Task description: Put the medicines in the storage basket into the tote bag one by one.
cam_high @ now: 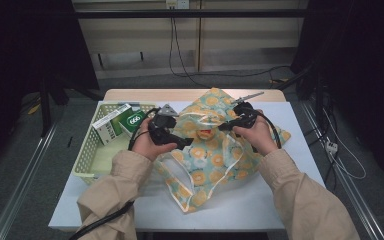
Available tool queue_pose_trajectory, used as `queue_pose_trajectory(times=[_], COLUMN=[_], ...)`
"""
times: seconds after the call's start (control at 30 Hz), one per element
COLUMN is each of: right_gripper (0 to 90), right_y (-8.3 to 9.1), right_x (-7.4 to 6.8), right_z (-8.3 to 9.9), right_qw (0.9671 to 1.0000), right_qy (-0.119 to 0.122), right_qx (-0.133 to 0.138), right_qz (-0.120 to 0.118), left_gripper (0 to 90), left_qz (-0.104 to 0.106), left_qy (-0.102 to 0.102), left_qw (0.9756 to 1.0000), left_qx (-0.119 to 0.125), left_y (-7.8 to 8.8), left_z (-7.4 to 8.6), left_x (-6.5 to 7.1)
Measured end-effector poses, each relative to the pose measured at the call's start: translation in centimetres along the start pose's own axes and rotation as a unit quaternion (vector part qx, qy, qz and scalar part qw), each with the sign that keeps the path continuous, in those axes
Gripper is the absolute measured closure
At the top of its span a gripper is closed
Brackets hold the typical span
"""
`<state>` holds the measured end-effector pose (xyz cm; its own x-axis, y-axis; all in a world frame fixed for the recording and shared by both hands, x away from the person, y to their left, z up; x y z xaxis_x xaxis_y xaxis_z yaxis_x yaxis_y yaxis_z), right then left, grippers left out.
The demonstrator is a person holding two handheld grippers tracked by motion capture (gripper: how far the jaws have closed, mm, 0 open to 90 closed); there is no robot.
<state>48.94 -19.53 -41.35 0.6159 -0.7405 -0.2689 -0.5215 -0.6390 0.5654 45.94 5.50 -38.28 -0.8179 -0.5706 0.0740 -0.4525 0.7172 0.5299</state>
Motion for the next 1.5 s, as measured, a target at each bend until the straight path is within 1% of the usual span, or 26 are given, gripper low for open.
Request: queue_pose_trajectory(times=[0.1,0.13,0.2,0.23,0.27,0.33,0.4,0.43,0.53,0.6,0.63,0.67,0.7,0.73,0.77,0.83,0.9,0.93,0.97,1.0,1.03,1.13,1.27,1.33,1.47,1.5], right_gripper=[90.0,90.0,90.0,90.0,90.0,90.0,90.0,90.0,90.0,90.0,90.0,90.0,90.0,90.0,90.0,90.0,90.0,90.0,90.0,90.0,90.0,90.0,90.0,90.0,90.0,90.0], right_y=[0.0,0.0,0.0,0.0,0.0,0.1,0.2,0.2,0.2,0.2,0.2,0.2,0.2,0.3,0.3,0.3,0.3,0.3,0.3,0.3,0.3,0.2,0.0,0.0,-0.1,-0.1], right_x=[0.0,0.0,0.0,0.1,0.1,0.2,0.3,0.3,0.4,0.3,0.3,0.3,0.2,0.2,0.2,0.1,0.1,0.1,0.1,0.1,0.1,0.2,0.2,0.2,0.4,0.5], right_z=[-0.1,-0.1,-0.1,0.0,0.0,0.0,0.0,-0.1,-0.1,-0.1,0.0,0.0,-0.1,-0.1,-0.1,-0.1,-0.1,-0.1,-0.1,-0.1,-0.1,-0.1,0.0,0.0,0.0,0.0], right_qw=[1.0000,1.0000,1.0000,1.0000,1.0000,1.0000,1.0000,1.0000,1.0000,1.0000,1.0000,1.0000,1.0000,1.0000,1.0000,0.9999,0.9999,0.9999,0.9999,0.9999,0.9999,0.9999,0.9999,0.9999,0.9998,0.9998], right_qy=[-0.001,-0.001,-0.002,-0.002,-0.002,-0.002,-0.003,-0.003,-0.004,-0.004,-0.004,-0.003,-0.002,-0.002,-0.001,0.000,-0.001,-0.001,-0.001,0.000,0.000,-0.002,-0.003,-0.003,-0.006,-0.007], right_qx=[0.002,0.002,0.002,0.002,0.002,0.001,0.002,0.004,0.005,0.005,0.006,0.006,0.006,0.006,0.006,0.007,0.007,0.007,0.007,0.006,0.007,0.006,0.004,0.003,0.004,0.004], right_qz=[-0.002,-0.002,-0.002,-0.002,-0.003,-0.003,-0.002,-0.002,-0.002,-0.003,-0.003,-0.005,-0.005,-0.005,-0.006,-0.007,-0.008,-0.008,-0.009,-0.009,-0.009,-0.010,-0.015,-0.016,-0.017,-0.018], left_gripper=[10.8,10.5,10.3,10.0,10.1,9.9,9.9,9.9,9.9,9.9,9.8,9.7,9.5,9.5,9.5,9.5,9.5,9.4,9.3,9.3,9.1,8.5,7.1,7.1,7.2,7.0], left_qz=[-0.018,-0.024,-0.029,-0.029,-0.039,-0.056,-0.064,-0.065,-0.080,-0.091,-0.095,-0.101,-0.105,-0.110,-0.114,-0.120,-0.129,-0.136,-0.139,-0.139,-0.144,-0.141,-0.150,-0.151,-0.149,-0.147], left_qy=[0.010,0.009,0.021,0.023,0.025,0.018,0.018,0.023,0.017,0.022,0.020,0.024,0.019,0.018,0.020,0.027,0.023,0.022,0.026,0.025,0.024,0.019,0.007,0.010,0.013,0.020], left_qw=[0.9998,0.9996,0.9992,0.9992,0.9987,0.9981,0.9976,0.9974,0.9964,0.9953,0.9950,0.9944,0.9942,0.9937,0.9932,0.9924,0.9914,0.9905,0.9899,0.9900,0.9893,0.9897,0.9885,0.9884,0.9884,0.9886], left_qx=[0.005,0.008,0.016,0.018,0.023,0.017,0.021,0.021,0.020,0.023,0.021,0.019,0.011,0.008,0.004,0.005,0.001,0.003,0.005,0.002,-0.004,-0.013,-0.016,-0.016,-0.028,-0.025], left_y=[1.2,1.6,2.3,2.6,2.9,3.6,4.2,4.5,5.2,5.5,5.7,5.8,5.8,5.8,5.8,5.8,5.8,5.8,5.8,5.7,5.5,5.1,4.7,4.5,4.1,3.9], left_z=[0.4,0.6,1.0,1.2,1.3,1.7,2.0,2.2,2.7,3.1,3.4,3.7,4.0,4.3,4.5,5.0,5.4,5.6,5.7,5.8,6.0,6.2,6.5,6.6,7.0,7.2], left_x=[-1.7,-2.3,-3.4,-4.0,-4.6,-5.6,-6.5,-6.9,-8.1,-8.9,-9.2,-9.5,-9.8,-10.0,-10.3,-10.8,-11.4,-11.6,-11.8,-11.9,-12.0,-12.3,-13.1,-13.4,-13.8,-13.9])
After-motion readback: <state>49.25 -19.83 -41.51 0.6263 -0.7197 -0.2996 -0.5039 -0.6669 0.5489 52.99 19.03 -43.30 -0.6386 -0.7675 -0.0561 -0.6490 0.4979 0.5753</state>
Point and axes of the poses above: each handheld gripper's, and its own axes: y roughly backward along the jaws, z roughly out of its underside, x roughly to its right, the point moved 4 cm from there along -y, roughly forward along the jaws, and after that the axes turned 9 degrees about x, right-handed, at the moved point
